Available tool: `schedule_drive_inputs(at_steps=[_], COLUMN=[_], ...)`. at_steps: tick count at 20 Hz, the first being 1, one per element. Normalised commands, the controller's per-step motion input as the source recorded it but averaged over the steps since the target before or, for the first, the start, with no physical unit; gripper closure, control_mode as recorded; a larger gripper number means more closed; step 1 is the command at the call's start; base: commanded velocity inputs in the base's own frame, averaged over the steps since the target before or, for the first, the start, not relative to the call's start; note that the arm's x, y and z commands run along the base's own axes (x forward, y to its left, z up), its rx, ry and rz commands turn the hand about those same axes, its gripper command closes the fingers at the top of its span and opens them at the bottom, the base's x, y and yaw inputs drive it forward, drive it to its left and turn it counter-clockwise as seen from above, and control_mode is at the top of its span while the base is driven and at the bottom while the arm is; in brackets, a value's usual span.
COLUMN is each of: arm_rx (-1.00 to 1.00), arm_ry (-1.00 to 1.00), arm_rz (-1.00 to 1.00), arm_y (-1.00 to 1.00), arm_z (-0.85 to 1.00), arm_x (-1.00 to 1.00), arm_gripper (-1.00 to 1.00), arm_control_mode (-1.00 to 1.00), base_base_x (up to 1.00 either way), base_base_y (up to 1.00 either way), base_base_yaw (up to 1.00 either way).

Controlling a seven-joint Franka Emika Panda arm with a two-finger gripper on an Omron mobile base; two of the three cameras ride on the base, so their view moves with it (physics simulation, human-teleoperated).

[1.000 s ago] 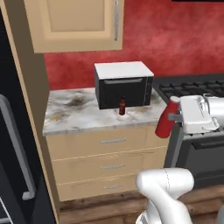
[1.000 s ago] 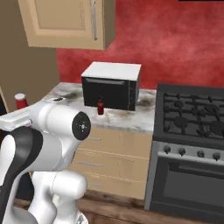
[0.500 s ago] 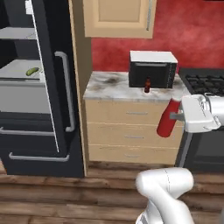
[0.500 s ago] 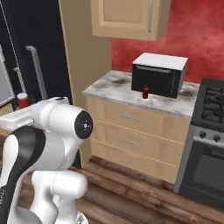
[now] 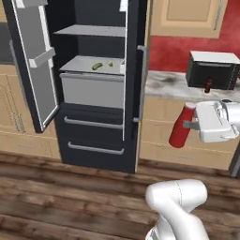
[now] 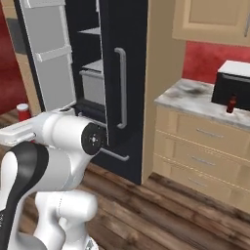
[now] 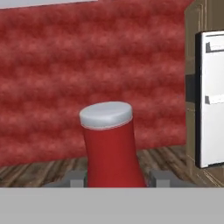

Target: Place the condiment bottle and ketchup from the counter to the top shelf of the fridge. If the existing items in the fridge are on the top shelf, move them to other shelves.

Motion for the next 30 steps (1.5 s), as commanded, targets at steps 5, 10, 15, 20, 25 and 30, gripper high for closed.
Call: schedule_drive_inputs(at_steps=[5,10,15,20,25,30], arm_rx=[0.0,0.0,0.0,0.0,0.0,0.0], arm_ry=[0.0,0.0,0.0,0.0,0.0,0.0], arm_rz=[0.0,0.0,0.0,0.0,0.0,0.0], arm_y=[0.0,0.0,0.0,0.0,0.0,0.0], arm_z=[0.0,0.0,0.0,0.0,0.0,0.0], arm_x=[0.0,0.0,0.0,0.0,0.0,0.0], arm_gripper=[1.0,1.0,1.0,1.0,1.0,1.0], arm_control_mode=[1.0,1.0,1.0,1.0,1.0,1.0], base_base_x=[0.78,1.0,0.97,0.9,0.73,0.32], base_base_y=[1.0,1.0,1.0,0.97,0.27,-0.44], base_base_yaw=[0.03,-0.03,-0.27,-0.44,-0.32,-0.01])
